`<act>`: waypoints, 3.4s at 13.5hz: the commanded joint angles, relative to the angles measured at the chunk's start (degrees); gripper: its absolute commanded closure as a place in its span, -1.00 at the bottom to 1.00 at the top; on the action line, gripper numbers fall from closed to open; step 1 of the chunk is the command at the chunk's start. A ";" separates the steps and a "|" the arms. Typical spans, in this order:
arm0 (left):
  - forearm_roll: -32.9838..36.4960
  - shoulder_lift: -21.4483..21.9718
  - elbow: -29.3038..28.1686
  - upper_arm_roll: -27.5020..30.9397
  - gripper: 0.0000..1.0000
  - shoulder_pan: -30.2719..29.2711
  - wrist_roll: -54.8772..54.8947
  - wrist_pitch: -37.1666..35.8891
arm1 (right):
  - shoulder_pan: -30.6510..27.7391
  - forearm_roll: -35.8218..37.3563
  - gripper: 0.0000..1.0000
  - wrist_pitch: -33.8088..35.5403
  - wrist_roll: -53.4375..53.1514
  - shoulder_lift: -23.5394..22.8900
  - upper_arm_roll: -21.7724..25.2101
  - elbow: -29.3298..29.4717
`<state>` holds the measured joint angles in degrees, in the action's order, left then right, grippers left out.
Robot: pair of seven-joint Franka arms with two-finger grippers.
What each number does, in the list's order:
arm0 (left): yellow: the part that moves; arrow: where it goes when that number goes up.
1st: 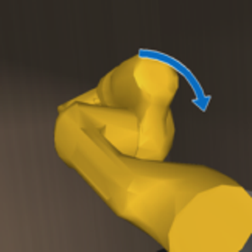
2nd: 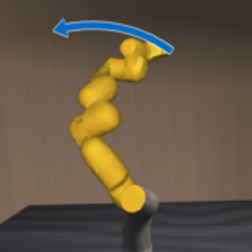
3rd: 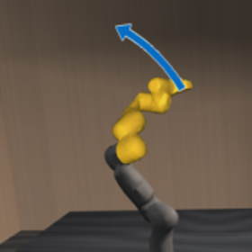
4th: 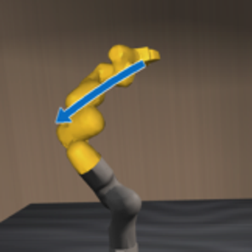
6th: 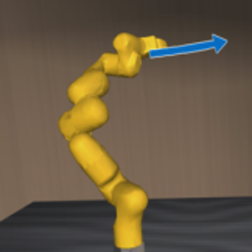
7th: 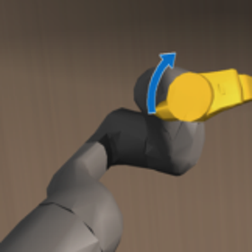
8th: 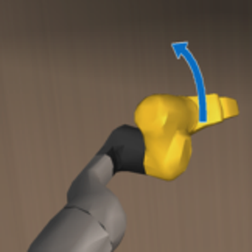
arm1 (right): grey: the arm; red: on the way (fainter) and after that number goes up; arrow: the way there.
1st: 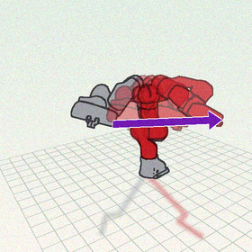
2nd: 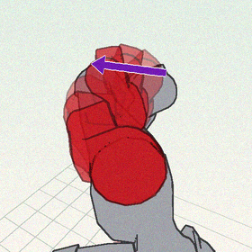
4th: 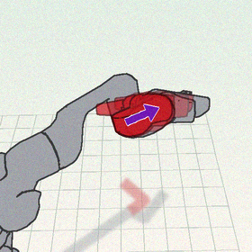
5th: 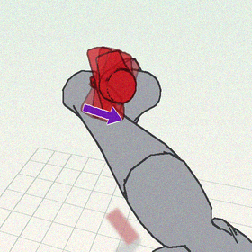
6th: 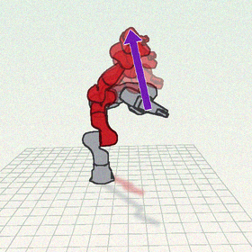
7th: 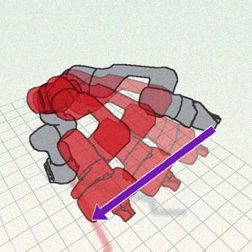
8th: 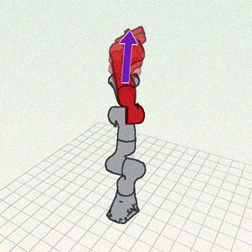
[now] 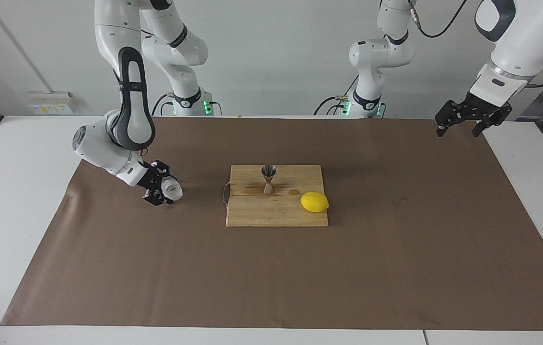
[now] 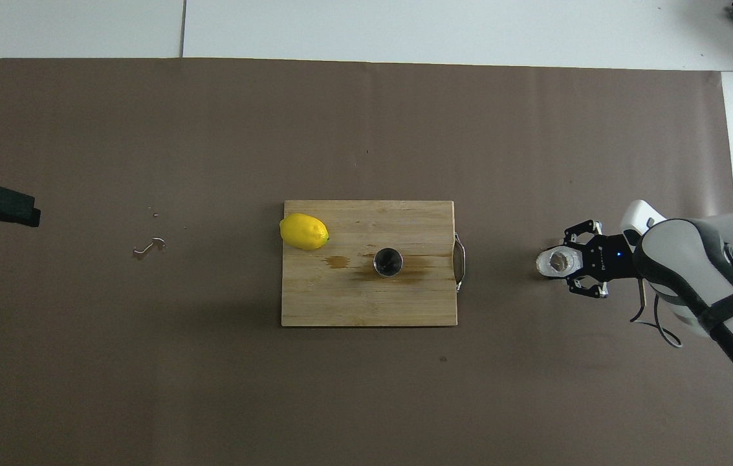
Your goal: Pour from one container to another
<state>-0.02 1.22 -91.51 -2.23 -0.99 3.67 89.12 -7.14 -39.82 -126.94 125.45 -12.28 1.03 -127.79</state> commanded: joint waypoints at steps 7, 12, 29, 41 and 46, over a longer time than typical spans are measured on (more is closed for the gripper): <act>-1.21 1.07 4.58 0.30 -1.00 -0.59 0.20 -5.98 | 0.99 -3.51 0.85 0.29 -2.74 1.64 -1.64 0.61; -1.21 1.42 4.67 0.30 -1.00 -0.59 0.64 -6.24 | 5.90 -3.42 0.88 -0.59 -11.87 3.49 -1.82 2.72; -1.12 -0.07 5.81 -0.58 -1.00 0.12 0.81 -5.37 | 29.72 31.08 0.88 -2.08 -66.17 2.53 -1.91 16.26; -0.86 -0.78 5.46 -0.49 -1.00 -0.06 0.82 -4.75 | 37.81 49.91 0.88 6.34 -77.19 2.79 -1.91 19.77; -0.95 -0.78 5.46 -0.49 -1.00 -0.41 0.73 -4.74 | 40.10 57.12 0.89 7.58 -82.20 3.23 -1.91 19.77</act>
<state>-0.48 0.52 -85.97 -2.91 -1.07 3.78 83.67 32.93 14.49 -120.81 44.69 -9.10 -0.77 -108.89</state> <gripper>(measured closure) 0.000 0.493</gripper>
